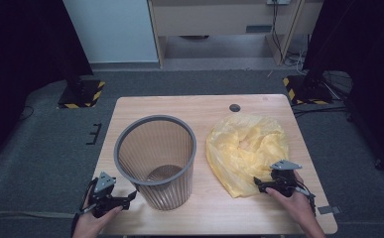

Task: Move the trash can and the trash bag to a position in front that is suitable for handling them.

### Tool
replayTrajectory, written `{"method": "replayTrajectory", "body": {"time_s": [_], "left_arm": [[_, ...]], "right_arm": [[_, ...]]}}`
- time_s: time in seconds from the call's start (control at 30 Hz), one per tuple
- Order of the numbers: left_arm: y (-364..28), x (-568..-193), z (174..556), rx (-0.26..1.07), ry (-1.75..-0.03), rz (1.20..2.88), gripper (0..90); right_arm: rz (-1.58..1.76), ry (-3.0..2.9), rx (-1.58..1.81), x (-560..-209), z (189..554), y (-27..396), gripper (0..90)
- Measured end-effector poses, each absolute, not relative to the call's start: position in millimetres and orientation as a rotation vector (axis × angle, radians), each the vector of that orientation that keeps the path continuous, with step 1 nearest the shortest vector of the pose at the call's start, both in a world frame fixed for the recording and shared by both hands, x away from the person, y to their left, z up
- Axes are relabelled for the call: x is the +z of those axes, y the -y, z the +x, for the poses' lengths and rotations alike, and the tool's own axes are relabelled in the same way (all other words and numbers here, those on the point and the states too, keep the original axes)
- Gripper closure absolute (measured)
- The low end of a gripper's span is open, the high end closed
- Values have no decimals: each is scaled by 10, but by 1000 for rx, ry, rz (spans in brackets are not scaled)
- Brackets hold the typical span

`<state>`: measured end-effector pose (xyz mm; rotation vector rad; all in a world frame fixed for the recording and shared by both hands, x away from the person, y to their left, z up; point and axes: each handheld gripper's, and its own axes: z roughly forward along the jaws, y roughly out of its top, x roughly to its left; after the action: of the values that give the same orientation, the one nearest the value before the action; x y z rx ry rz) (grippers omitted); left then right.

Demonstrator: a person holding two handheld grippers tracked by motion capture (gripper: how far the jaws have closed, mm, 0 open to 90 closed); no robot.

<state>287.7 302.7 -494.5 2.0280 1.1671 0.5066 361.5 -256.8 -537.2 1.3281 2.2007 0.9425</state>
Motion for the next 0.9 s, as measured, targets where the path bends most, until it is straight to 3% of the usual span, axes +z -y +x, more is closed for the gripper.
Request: {"method": "replayTrajectory", "body": {"time_s": [0.9], "left_arm": [[-2768, -4849, 2776, 471, -1067, 2020, 13]], "right_arm": [[1327, -2202, 943, -5372, 3617, 2569, 88]]}}
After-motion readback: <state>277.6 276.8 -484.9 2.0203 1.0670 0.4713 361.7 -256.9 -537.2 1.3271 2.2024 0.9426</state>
